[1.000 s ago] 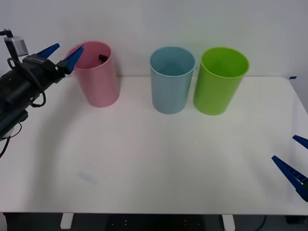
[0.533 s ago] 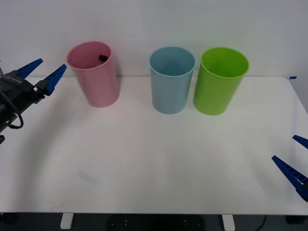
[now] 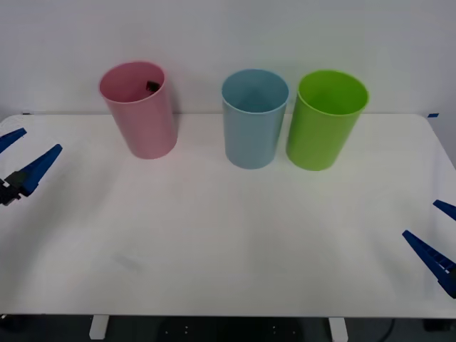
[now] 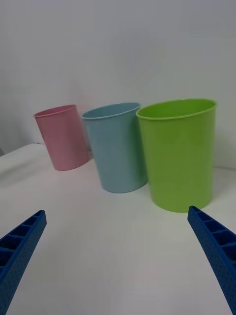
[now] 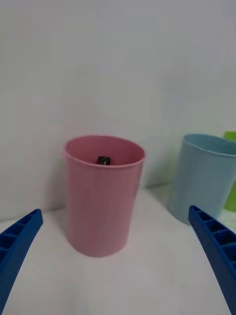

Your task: Grasp the object on the table and drop it into the matching bin: aluminum can to the light blue bin, PET bottle to the pink bin.

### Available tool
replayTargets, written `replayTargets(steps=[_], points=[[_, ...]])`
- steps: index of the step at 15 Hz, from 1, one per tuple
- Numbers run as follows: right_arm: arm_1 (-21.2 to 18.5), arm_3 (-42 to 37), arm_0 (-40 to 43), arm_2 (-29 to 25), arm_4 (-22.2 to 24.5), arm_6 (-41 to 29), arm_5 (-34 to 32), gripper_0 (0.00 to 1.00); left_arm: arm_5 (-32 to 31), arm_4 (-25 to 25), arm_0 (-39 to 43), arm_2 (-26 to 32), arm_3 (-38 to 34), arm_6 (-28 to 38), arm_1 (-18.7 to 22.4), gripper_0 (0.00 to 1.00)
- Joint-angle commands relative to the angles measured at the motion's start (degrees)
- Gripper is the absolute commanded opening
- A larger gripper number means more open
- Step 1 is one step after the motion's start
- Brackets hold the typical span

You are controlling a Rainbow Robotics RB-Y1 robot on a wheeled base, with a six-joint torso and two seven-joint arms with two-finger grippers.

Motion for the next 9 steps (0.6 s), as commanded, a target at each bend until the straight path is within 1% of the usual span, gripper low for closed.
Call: replayTargets(steps=[1, 3, 5, 9], points=[[0.0, 0.0, 0.0, 0.0, 0.0, 0.0, 0.0, 1.0, -1.2, 3.3, 4.7, 0.2, 0.1, -3.5, 1.6, 1.0], [0.0, 0.0, 0.0, 0.0, 0.0, 0.0, 0.0, 1.0, -2.6, 6.2, 8.7, 0.5, 0.1, -6.5, 2.5, 1.0], [0.0, 0.0, 0.0, 0.0, 0.0, 0.0, 0.0, 1.0, -4.6, 7.9, 11.5, 1.1, 0.0, -7.0, 2.7, 1.0], [0.0, 0.0, 0.0, 0.0, 0.0, 0.0, 0.0, 1.0, -6.5, 11.3, 17.6, 1.7, -1.2, -8.6, 2.6, 1.0]])
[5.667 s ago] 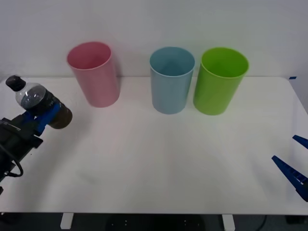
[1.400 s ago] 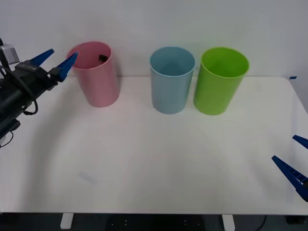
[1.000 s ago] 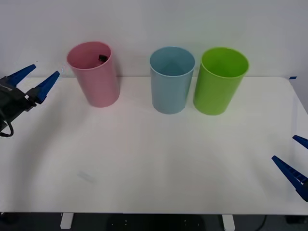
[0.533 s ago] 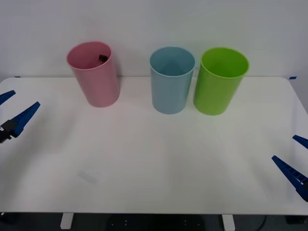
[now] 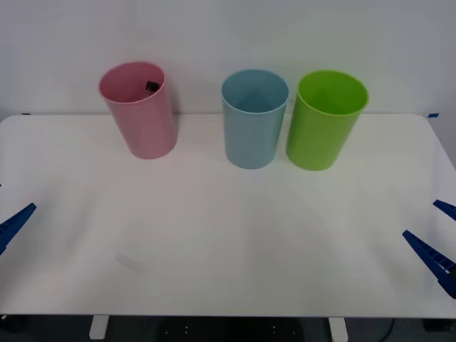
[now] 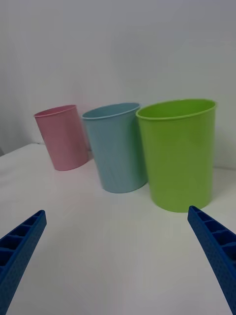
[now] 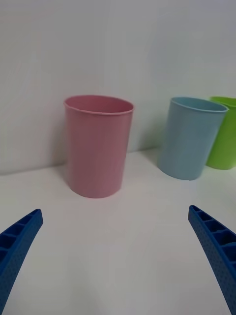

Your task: Grasp the object on the table and drop it into the matching bin: aluminum can to the light blue bin, PET bottle to the pink bin.

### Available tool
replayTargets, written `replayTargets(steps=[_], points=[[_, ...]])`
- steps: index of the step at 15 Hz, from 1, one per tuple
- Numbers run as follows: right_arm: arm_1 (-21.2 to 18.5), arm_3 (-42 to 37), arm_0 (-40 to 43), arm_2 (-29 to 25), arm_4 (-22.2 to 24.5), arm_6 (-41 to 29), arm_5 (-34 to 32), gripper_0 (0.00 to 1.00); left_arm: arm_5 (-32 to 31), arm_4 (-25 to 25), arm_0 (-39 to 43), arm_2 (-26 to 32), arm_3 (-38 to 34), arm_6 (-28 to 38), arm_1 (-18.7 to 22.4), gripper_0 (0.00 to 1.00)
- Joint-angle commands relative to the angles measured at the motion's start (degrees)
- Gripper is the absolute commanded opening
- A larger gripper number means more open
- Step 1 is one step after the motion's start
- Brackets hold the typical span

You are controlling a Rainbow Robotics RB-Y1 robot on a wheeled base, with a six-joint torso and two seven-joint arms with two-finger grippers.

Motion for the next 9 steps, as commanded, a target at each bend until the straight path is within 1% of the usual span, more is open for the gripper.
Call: replayTargets(steps=[1, 4, 9], points=[[0.0, 0.0, 0.0, 0.0, 0.0, 0.0, 0.0, 1.0, -1.2, 2.4, 3.7, 0.3, -1.0, -0.9, 0.0, 1.0], [0.0, 0.0, 0.0, 0.0, 0.0, 0.0, 0.0, 1.0, -2.1, 4.0, 5.7, 0.3, -1.6, -1.3, 0.0, 1.0], [0.0, 0.0, 0.0, 0.0, 0.0, 0.0, 0.0, 1.0, -2.8, 4.1, 6.2, -0.3, -1.6, -1.3, -0.1, 1.0]])
